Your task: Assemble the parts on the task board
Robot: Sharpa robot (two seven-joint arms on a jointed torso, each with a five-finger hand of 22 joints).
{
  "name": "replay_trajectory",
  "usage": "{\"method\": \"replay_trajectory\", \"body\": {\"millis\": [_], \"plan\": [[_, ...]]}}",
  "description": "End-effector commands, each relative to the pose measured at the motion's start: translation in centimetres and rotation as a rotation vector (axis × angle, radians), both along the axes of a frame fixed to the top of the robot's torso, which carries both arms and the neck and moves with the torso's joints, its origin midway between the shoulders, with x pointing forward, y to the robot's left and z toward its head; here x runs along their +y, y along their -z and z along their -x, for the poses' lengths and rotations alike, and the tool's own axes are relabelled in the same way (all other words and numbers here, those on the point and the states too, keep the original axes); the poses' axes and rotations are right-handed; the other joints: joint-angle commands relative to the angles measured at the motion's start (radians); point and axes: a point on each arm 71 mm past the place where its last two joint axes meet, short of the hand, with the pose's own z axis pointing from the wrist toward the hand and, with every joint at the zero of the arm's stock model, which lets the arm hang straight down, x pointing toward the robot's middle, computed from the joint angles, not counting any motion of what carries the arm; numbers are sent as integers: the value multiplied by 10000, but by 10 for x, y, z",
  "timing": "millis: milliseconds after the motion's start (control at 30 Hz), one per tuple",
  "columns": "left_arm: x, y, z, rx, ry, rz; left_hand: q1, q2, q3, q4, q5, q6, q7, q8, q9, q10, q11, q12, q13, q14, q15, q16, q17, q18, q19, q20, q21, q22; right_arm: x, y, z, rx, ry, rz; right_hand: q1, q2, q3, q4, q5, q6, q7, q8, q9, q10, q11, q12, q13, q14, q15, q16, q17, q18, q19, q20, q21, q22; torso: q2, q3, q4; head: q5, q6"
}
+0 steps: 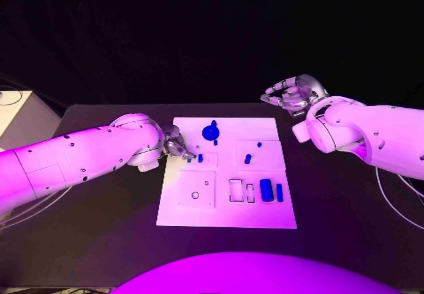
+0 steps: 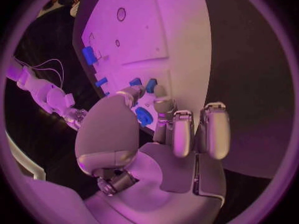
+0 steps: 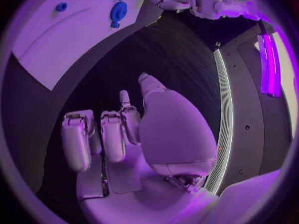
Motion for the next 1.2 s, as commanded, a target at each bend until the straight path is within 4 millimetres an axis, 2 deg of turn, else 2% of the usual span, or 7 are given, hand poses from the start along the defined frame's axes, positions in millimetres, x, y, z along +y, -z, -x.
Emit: {"method": "replay_trajectory", "body": {"millis": [33,700,800,900,1000,1100,1200], "plan": [[-1,-1,0,-113,-93,166,-5,94,-71,-27,-22,-17,-40,-45,18,-93,4,-46,4,1041,-9,43,2635,-35,-77,26,-36,541,1,0,0,-91,-144,-2,-127,-9,53,6,10,-91,-10,35,-15,-85,-11,-33,909,754,63,-51,1416,-40,857,58,-64,2365,7,-3,6,-5,1],[5,-22,-1,-631,-875,3264,-6,297,-790,3,-205,-646,251,-323,-85,-847,257,-622,-834,900,191,-207,2224,150,-616,183,-504,-273,1,1,1,-53,-139,-11,-155,-8,51,14,7,-99,-9,42,-17,-87,-10,-34,906,749,63,-60,1397,-37,853,58,-74,2358,5,8,1,-14,1],[4,-28,-3,-1099,-928,4230,217,471,-1220,-1,-241,-1392,614,-722,-352,-2084,589,-1613,-2245,583,477,-671,1492,339,-1236,387,-1036,-1136,1,2,1,-47,-136,-15,-155,-8,51,14,7,-99,-9,42,-17,-87,-10,-34,906,749,63,-60,1397,-37,853,58,-74,2358,11,10,1,-24,1],[2,-35,-6,-1814,-720,5049,1902,599,-666,-165,-100,-2690,1339,-1277,-992,-3846,1256,-2124,-2641,-1249,1091,-2509,-1150,987,-3743,921,-3279,-4318,1,2,1,-45,-128,-19,-155,-8,51,14,7,-99,-9,42,-17,-87,-10,-34,906,749,63,-60,1397,-37,853,58,-74,2358,12,10,1,-35,1],[-4,-43,-8,-2771,-37,5678,3092,470,278,-517,-146,-2904,1557,-1515,-1480,-4672,1491,-2824,-3240,-2677,1316,-3688,-2757,1276,-4984,1145,-4481,-5781,0,2,0,-49,-117,-26,-168,-4,53,14,8,-102,-9,49,-19,-102,-10,-49,889,747,63,-64,1389,-33,847,59,-88,2348,14,20,4,-48,1],[-14,-48,-8,-3493,969,5759,3256,231,762,-510,-1158,-2763,1472,-2011,-2460,-4967,1456,-3380,-3980,-3496,1369,-4136,-3715,1314,-5169,1258,-4844,-5959,0,2,0,-66,-112,-48,-167,-3,56,12,11,-102,-9,50,-19,-123,-11,-72,867,739,63,-78,1353,-17,820,59,-147,2307,20,22,-2,-73,1],[-23,-50,-8,-4189,1952,5538,3445,104,883,-710,-1218,-2525,1469,-2191,-2975,-5043,1548,-3741,-4453,-4018,1396,-4500,-4442,1299,-5190,1295,-4999,-6036,0,2,0,-99,-118,-77,-146,2,76,-4,32,-106,-11,61,-20,-299,-14,-260,686,686,61,-165,1149,51,704,58,-405,2126,36,5,-5,-107,1]]}}
